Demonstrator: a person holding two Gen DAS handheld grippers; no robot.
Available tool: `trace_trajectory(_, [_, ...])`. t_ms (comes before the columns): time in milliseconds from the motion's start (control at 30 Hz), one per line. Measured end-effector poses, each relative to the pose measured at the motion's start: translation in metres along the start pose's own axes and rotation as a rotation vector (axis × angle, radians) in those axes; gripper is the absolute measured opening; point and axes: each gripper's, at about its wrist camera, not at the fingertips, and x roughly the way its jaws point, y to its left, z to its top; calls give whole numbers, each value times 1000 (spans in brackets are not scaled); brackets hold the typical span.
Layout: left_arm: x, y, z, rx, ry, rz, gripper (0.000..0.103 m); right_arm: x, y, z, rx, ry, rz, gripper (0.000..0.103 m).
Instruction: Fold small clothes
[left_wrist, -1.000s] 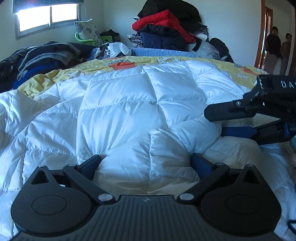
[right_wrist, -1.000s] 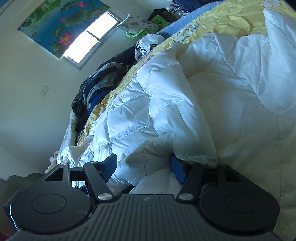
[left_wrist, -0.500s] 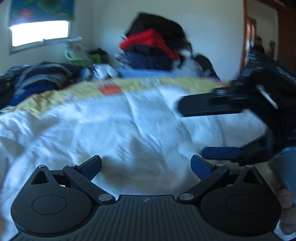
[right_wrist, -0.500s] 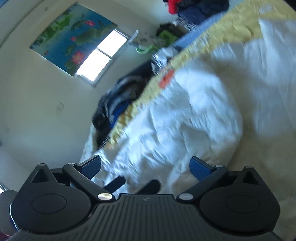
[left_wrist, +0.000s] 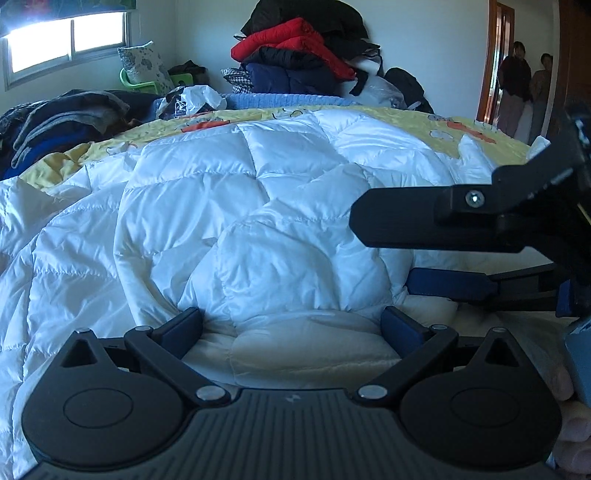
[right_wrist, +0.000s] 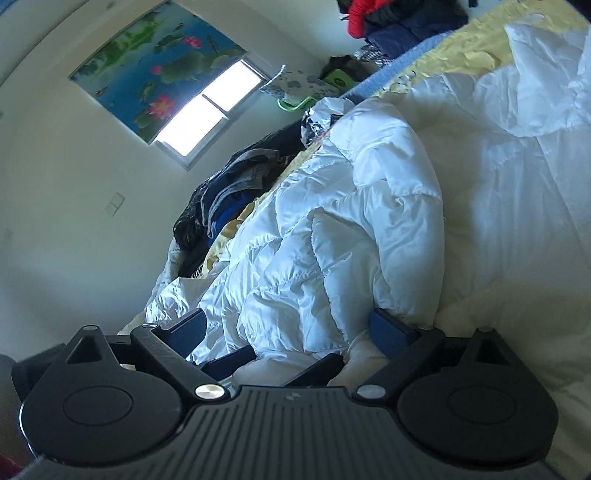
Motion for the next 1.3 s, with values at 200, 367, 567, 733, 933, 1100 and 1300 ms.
trace_trajectory(200, [-4, 1, -3, -16, -14, -9, 103, -71, -20, 19, 302, -154, 87, 97])
trace_trajectory(367, [-5, 4, -4, -28, -20, -19, 103, -185, -77, 31, 522, -426, 27, 102])
trace_trajectory(567, [-5, 5, -5, -30, -22, -20, 103, -275, -143, 22, 709, -648, -197, 98])
trace_trajectory(733, [-5, 5, -5, -30, -22, -20, 103, -292, -156, 27, 733, -743, -232, 96])
trace_trajectory(933, [-5, 6, -5, -33, -23, -24, 103, -289, -174, 53, 772, -793, -299, 94])
trace_trajectory(1100, [-6, 8, -5, -44, -27, -30, 103, -275, -167, 62, 795, -733, -447, 77])
trace_trajectory(1300, [-6, 10, -5, -59, -33, -44, 103, -261, -165, 56, 847, -685, -386, 87])
